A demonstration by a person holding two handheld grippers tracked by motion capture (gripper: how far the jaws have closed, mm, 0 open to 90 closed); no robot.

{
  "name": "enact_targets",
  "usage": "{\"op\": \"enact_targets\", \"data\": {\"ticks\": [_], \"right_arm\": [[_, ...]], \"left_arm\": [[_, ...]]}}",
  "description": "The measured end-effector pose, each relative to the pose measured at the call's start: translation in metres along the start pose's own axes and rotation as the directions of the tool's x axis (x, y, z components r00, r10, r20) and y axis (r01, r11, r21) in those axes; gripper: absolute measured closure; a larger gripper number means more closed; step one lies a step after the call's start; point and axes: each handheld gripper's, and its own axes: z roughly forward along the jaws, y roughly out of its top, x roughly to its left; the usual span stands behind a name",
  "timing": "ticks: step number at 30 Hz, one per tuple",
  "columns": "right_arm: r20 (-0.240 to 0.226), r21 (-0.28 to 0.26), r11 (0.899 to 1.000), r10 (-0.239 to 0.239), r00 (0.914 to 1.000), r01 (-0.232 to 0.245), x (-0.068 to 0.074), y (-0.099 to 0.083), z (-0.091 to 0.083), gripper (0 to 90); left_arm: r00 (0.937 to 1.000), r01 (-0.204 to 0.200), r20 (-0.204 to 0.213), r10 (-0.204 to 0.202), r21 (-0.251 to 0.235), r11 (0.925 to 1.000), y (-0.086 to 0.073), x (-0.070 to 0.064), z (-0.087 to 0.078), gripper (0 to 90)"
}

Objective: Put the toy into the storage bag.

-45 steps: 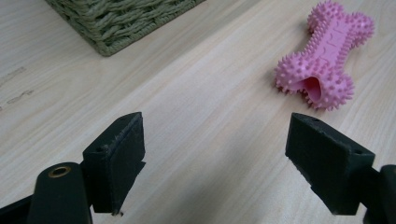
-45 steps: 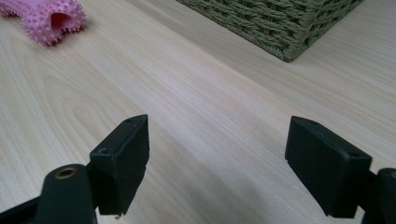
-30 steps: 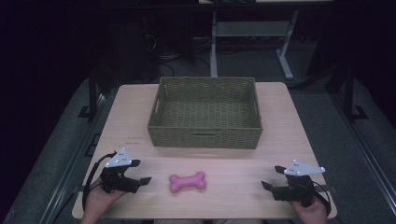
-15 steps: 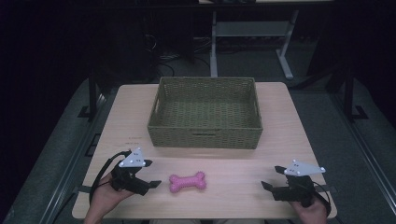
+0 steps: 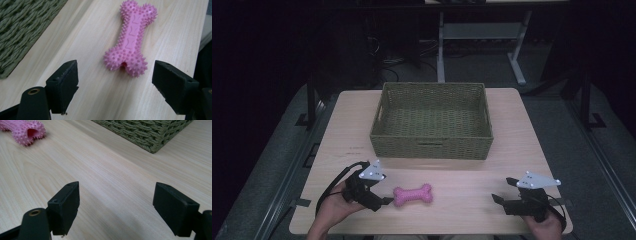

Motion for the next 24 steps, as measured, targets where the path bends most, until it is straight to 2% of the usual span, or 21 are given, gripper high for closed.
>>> {"op": "enact_targets", "data": {"ticks": [13,15,22,24], "right_arm": [[0.000,0.000,1.000,-0.007,1.0000,0.007,0.001,0.001,0.000,21.1],[0.001,0.001,1.000,-0.009,1.0000,0.009,0.001,0.001,0.000,21.0],[-0.001,-0.002,1.000,-0.006,1.0000,0.006,0.000,0.001,0.000,21.1],[-0.001,-0.001,1.000,-0.009,1.0000,0.009,0.001,0.001,0.000,21.1]], "left_arm": [[0.9982,-0.055,0.026,0.054,0.051,0.9972,0.016,-0.005,0.012,20.7],[0.9983,-0.051,0.029,0.049,0.052,0.9973,0.017,-0.006,0.014,20.7],[0.9959,-0.081,0.046,0.077,0.077,0.9937,0.026,-0.006,0.022,20.8],[0.9961,-0.078,0.046,0.075,0.074,0.9942,0.028,-0.007,0.023,20.8]]}}
